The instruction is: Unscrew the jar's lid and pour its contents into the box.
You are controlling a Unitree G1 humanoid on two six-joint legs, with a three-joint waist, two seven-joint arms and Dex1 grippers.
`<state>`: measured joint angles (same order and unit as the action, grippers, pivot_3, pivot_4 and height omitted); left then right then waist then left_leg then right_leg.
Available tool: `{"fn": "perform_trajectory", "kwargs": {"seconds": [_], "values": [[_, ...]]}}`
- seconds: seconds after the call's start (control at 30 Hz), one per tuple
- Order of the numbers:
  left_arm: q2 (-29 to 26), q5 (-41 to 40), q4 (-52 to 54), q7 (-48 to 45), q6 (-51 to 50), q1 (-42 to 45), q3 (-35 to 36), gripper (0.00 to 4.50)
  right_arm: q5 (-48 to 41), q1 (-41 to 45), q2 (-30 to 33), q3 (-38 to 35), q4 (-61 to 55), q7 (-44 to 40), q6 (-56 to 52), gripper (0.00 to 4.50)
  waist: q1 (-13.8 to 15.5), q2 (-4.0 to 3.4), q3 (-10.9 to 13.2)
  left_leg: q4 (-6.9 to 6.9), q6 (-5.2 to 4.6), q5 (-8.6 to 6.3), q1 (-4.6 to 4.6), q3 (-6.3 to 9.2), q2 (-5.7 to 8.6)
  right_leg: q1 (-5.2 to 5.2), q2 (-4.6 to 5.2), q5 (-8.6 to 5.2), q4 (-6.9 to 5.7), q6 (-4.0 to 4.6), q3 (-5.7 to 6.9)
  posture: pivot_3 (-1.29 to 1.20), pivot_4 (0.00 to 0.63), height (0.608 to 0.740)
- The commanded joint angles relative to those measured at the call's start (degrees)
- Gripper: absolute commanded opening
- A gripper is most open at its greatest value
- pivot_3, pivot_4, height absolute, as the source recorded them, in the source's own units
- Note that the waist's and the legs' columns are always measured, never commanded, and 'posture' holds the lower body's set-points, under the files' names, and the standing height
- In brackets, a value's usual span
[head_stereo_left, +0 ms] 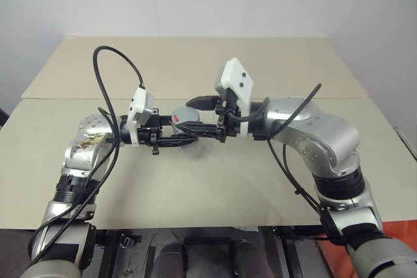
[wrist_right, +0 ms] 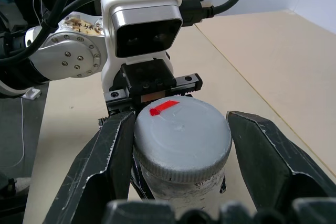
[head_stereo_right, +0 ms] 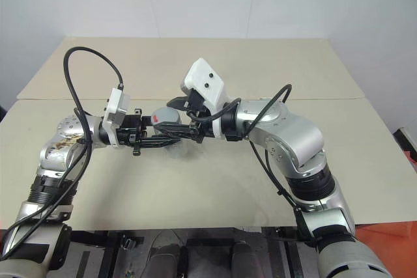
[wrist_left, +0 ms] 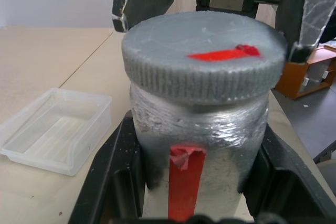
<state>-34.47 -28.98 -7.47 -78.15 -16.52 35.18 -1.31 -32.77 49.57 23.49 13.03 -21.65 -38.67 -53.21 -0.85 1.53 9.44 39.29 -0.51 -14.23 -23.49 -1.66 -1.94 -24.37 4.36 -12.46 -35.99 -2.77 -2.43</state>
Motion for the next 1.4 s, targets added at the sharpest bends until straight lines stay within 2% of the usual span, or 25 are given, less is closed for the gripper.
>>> {"fn": "perform_trajectory", "kwargs": {"seconds": [0.03,0.27,0.73,0.9,1.4], "values": [[-0.81,-0.31,2.02,-0.01,0.50,0.50,1.15,1.98,-0.19,1.41,-0.09,-0.67,-1.00,-0.11,-0.43,2.74,0.00,0.00,0.00,0.00,0.00,0.00,0.00,0.00,-0.01,0.00,-0.01,0.00,0.00,0.00,0.00,0.00,0.150,0.740],[-1.26,0.44,1.60,-0.96,1.33,0.43,0.58,1.98,-2.82,2.49,-0.35,-3.64,-0.20,-0.26,-2.15,2.74,0.00,0.00,0.00,0.00,0.00,0.00,0.00,0.00,0.00,0.00,0.00,0.00,-0.01,0.00,0.00,0.00,0.150,0.740],[-1.09,0.64,1.05,-0.96,1.62,0.87,1.01,1.98,-2.66,2.28,0.35,-3.92,-0.69,-0.96,-0.96,2.74,0.00,0.00,0.00,0.00,0.00,0.00,0.00,0.00,0.00,0.00,0.00,0.00,0.00,0.00,0.00,0.00,0.150,0.740],[-1.16,0.68,0.87,-0.80,1.75,1.04,1.12,1.98,-2.52,2.08,0.52,-3.84,-1.03,-1.14,-0.70,4.32,0.00,0.00,0.00,0.00,0.00,0.00,-0.01,0.00,0.00,0.00,0.00,0.00,0.00,0.00,0.00,0.00,0.150,0.740],[-1.10,0.61,1.02,-0.59,1.87,0.97,1.12,1.98,0.91,1.32,0.04,-0.18,0.11,-1.52,0.54,4.32,-0.01,0.00,0.00,0.00,0.00,0.00,0.00,0.00,0.00,0.00,0.00,0.00,-0.01,0.00,0.00,0.00,0.150,0.740]]}}
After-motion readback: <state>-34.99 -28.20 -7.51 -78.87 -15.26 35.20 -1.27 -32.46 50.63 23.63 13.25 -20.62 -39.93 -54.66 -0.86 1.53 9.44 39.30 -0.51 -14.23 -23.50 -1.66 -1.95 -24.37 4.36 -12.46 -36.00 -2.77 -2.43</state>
